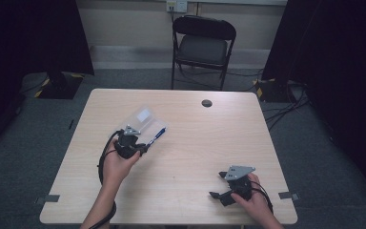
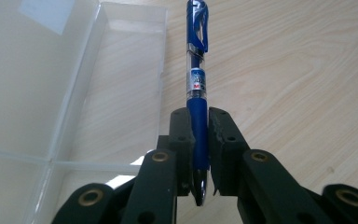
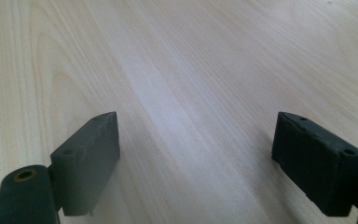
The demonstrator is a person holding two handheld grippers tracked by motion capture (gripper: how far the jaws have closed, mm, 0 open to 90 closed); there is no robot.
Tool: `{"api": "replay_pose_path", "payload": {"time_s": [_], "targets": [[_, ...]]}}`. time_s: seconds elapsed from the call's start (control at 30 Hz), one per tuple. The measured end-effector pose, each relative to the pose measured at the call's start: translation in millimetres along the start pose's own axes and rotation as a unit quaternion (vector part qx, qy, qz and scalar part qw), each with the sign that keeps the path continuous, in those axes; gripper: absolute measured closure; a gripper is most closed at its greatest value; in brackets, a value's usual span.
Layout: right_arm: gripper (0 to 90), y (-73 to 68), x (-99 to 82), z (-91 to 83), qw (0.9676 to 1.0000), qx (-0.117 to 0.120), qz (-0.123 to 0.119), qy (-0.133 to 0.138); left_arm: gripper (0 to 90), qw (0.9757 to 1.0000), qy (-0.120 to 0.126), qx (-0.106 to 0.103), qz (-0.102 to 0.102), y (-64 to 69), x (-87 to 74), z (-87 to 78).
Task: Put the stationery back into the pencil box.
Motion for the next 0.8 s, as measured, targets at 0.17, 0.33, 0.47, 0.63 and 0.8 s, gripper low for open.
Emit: {"api": "replay_pose_path", "payload": {"time_s": [0.17, 0.33, 0.47, 0.63, 0.8], "targets": [[14.2, 0.0, 0.0, 0.0, 1.0, 0.0, 0.0, 0.0, 80.8, 1.0, 0.003, -0.001, 0.004, -4.6, 2.0, -0.3], [14.2, 0.0, 0.0, 0.0, 1.0, 0.0, 0.0, 0.0, 80.8, 1.0, 0.0, 0.005, 0.004, -9.3, 5.7, -1.0], [14.2, 0.0, 0.0, 0.0, 1.0, 0.0, 0.0, 0.0, 80.8, 1.0, 0.006, 0.004, -0.004, -12.1, 8.1, -0.3], [14.2, 0.0, 0.0, 0.0, 1.0, 0.0, 0.0, 0.0, 80.8, 0.9999, 0.002, 0.013, -0.002, -15.8, 9.8, 2.8], [14.2, 0.0, 0.0, 0.0, 1.0, 0.0, 0.0, 0.0, 80.8, 0.9999, 0.007, 0.013, -0.007, -19.6, 9.5, 7.7]]}}
Point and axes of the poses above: each handheld gripper's, and its own axes: z roughly forward along the jaws, x roughly out of its top, y roughly to its right, the point moved 3 cm from there along z, roughly forward along the jaws, and after that the axes turned 11 degrees about -x, right-handed, at the moved point
